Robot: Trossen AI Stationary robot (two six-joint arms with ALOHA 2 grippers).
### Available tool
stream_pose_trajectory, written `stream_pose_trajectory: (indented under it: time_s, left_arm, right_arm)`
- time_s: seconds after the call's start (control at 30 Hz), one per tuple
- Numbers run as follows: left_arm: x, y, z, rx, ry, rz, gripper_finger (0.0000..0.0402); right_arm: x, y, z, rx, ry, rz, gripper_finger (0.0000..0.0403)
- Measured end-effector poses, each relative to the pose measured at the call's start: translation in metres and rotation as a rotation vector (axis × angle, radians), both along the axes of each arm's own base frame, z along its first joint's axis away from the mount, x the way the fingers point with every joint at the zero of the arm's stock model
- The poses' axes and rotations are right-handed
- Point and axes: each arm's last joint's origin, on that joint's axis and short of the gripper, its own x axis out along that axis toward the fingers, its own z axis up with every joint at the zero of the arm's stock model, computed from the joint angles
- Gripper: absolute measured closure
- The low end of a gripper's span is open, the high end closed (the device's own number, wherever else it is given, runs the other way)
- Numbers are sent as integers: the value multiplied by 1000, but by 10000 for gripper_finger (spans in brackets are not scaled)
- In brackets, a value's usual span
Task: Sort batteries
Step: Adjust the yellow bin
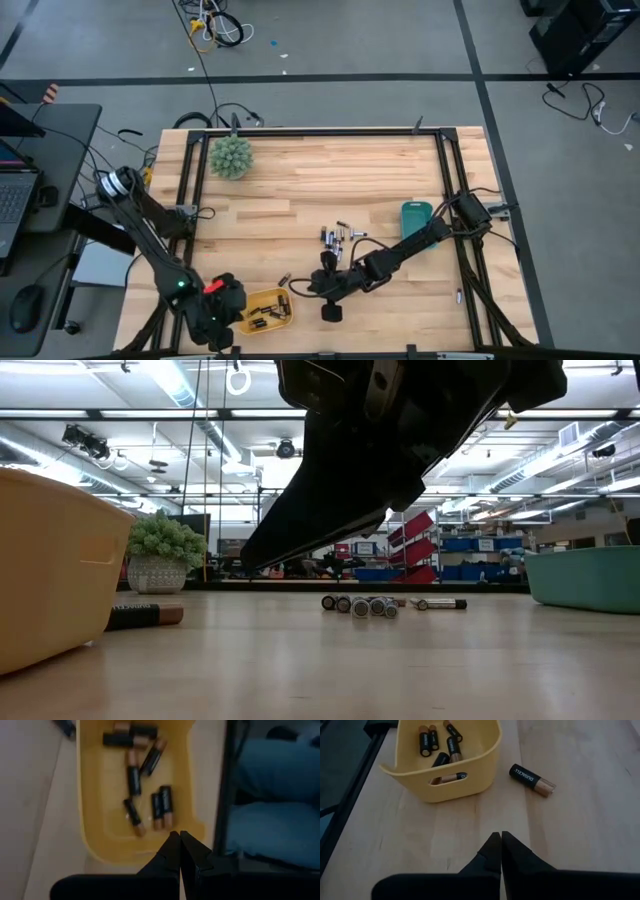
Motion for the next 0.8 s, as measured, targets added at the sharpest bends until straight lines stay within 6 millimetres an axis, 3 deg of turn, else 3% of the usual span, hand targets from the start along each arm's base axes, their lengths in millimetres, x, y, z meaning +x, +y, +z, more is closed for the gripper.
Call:
stream_pose_trajectory:
  time_s: [0.27,0.8]
  left_arm:
    - [-4,3,-21,94,155,51,401]
    - [-7,8,-23,131,193,78,401]
  right_arm:
    - [2,-2,1,-9,-15,7,403]
    - [5,-5,3,-12,-48,-10,403]
